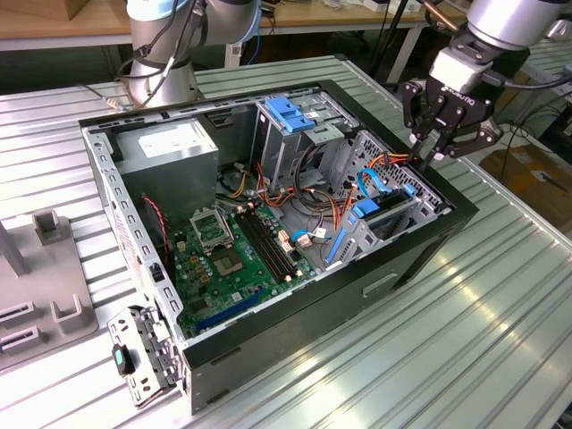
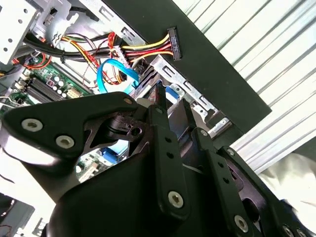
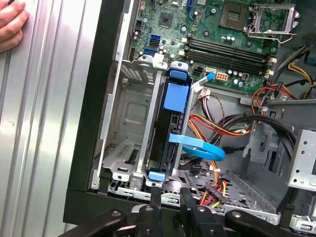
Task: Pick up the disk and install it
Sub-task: 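Insert the second disk wire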
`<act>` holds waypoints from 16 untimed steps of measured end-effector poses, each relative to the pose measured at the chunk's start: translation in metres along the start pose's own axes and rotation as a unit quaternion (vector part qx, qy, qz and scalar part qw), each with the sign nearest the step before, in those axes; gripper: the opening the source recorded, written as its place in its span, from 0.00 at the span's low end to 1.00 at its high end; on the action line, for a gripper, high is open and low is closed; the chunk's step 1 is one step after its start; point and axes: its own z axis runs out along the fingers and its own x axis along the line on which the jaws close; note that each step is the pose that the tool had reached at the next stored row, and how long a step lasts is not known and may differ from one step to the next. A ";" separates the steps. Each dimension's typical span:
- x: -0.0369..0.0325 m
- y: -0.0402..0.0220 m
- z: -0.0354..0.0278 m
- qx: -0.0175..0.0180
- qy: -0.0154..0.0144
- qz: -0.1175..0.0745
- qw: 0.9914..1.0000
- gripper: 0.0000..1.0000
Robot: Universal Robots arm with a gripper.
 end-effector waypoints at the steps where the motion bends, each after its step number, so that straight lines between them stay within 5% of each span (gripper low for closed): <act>1: 0.0003 -0.0013 0.0002 0.000 -0.001 -0.010 1.000 0.30; 6: 0.0011 -0.0048 0.0011 0.000 -0.003 -0.046 0.999 0.30; 9: 0.0013 -0.0057 0.0019 0.000 -0.005 -0.084 0.996 0.30; 14: 0.0023 -0.0095 0.0033 0.000 -0.008 -0.134 0.991 0.30; 16: 0.0029 -0.0122 0.0036 0.000 -0.008 -0.143 0.990 0.30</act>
